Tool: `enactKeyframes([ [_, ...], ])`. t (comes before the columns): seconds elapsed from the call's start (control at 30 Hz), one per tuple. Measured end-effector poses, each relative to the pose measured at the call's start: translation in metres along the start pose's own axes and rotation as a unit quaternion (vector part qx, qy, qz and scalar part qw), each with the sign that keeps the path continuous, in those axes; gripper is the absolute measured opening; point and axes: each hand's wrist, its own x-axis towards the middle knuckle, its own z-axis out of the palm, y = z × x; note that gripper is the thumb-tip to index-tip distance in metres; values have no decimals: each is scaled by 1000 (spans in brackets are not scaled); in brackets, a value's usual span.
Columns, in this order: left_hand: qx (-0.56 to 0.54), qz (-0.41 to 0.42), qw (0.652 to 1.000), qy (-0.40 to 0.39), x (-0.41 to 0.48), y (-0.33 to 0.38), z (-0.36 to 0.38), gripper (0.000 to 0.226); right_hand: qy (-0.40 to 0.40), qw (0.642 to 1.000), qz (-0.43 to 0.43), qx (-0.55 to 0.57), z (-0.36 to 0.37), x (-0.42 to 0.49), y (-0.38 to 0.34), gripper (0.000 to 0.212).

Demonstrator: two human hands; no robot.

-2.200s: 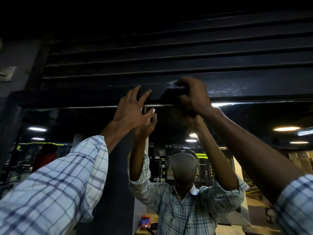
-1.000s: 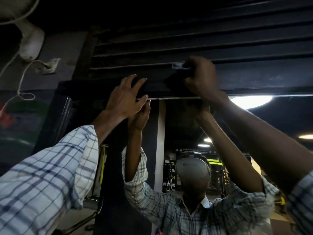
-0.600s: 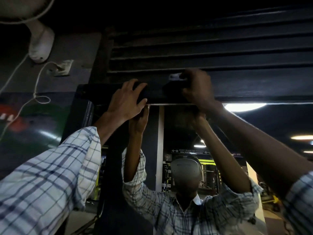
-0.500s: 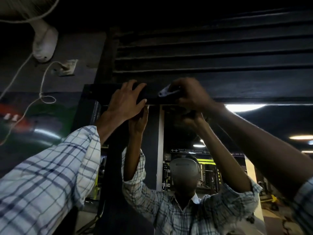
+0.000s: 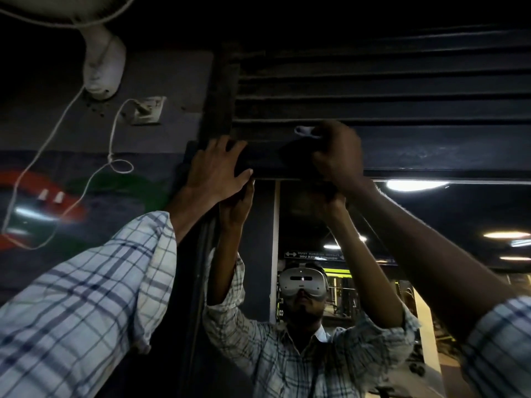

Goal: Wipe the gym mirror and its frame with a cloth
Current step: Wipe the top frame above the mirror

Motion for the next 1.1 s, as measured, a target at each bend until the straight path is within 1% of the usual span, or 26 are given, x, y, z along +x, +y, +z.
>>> enactKeyframes([
  [0.03,-3,-4,1000,-2,-1,-7,-1,66,-2,1000,-4,-1,5,-1,-7,33],
  [0.07,-7,-7,1000,-4,-2,-14,-2,66,-40,999,-22,7,12,-1,-13,32],
  [0.13,-8,-11,1000,-4,-6,-30,-2,66,-143,988,-61,22,24,2,-25,33],
  [0.17,-8,-10,1000,-4,-8,-38,-2,67,-167,983,-67,22,30,4,-29,34],
  [0.2,-8,-10,1000,-5,-10,-45,-2,68,-155,986,-59,23,34,6,-33,34],
  [0.23,-9,-13,1000,-5,-12,-51,-2,69,-115,992,-43,29,39,7,-34,32],
  [0.3,-14,-17,1000,-2,-15,-62,-1,69,-8,1000,-16,21,48,6,-41,29],
  [0.33,-17,-16,1000,-1,-17,-67,-1,69,8,1000,-17,15,54,6,-47,28],
  [0.37,-21,-11,1000,1,-18,-72,-1,69,-9,999,-35,18,62,6,-53,27],
  [0.43,-33,1,999,3,-21,-83,0,71,-128,989,-71,29,77,10,-67,29],
  [0.47,-40,4,999,4,-22,-88,0,72,-175,981,-77,21,82,12,-74,31],
  [0.5,-48,5,999,3,-23,-94,0,74,-181,980,-78,19,88,14,-78,31],
  [0.53,-55,7,998,-1,-24,-98,0,77,-155,985,-65,27,91,14,-83,30],
  [0.6,-66,13,998,-11,-26,-106,0,89,-44,998,-34,41,96,13,-89,29],
  [0.63,-68,16,998,-12,-27,-111,2,96,-10,999,-26,36,100,12,-93,29],
  [0.67,-68,20,997,-13,-28,-116,4,100,-12,999,-27,30,104,12,-99,29],
  [0.7,-68,23,997,-16,-30,-120,6,102,-43,998,-42,27,109,13,-104,29],
  [0.77,-62,24,998,-20,-35,-125,7,103,-144,988,-62,15,120,20,-112,31],
  [0.8,-61,24,998,-23,-38,-127,7,104,-171,984,-48,8,123,23,-116,32],
  [0.83,-61,22,998,-24,-40,-129,6,106,-168,985,-31,9,126,26,-119,31],
  [0.9,-64,15,997,-27,-44,-131,3,108,-98,995,-6,-9,131,30,-125,32],
  [0.93,-64,8,997,-29,-46,-131,2,107,-76,997,2,-17,134,31,-130,34],
  [0.97,-61,2,998,-33,-48,-131,0,103,-79,997,4,-15,139,32,-134,35],
  [1.07,-46,-26,998,-44,-56,-126,-7,91,-183,983,-16,-1,150,34,-150,35],
  [1.1,-38,-35,998,-46,-59,-126,-8,90,-189,982,-16,10,153,34,-152,34],
])
